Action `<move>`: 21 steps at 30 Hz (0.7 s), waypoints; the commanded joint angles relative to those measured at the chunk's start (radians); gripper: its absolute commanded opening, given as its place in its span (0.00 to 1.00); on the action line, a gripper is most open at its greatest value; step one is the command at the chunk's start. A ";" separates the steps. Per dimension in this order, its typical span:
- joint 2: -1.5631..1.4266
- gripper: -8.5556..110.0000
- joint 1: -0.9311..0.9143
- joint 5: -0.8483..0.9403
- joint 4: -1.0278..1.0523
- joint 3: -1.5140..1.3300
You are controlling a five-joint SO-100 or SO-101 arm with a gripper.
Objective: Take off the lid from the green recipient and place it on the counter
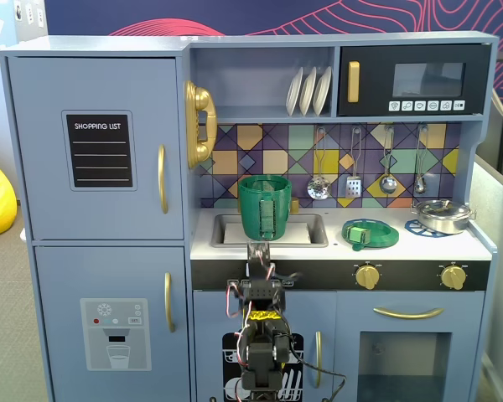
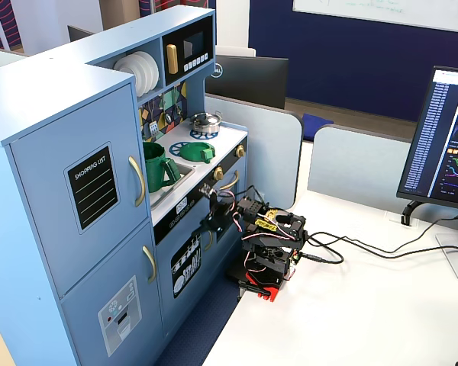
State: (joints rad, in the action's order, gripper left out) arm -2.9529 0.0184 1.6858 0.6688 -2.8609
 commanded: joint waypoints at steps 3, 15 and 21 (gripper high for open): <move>-0.061 0.22 0.005 -0.037 -0.058 -0.112; -0.224 0.15 -0.012 -0.144 0.350 -0.137; -0.225 0.07 -0.002 -0.083 0.649 -0.137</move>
State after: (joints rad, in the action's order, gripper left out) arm -3.1738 0.0245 1.5647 1.1658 -3.0035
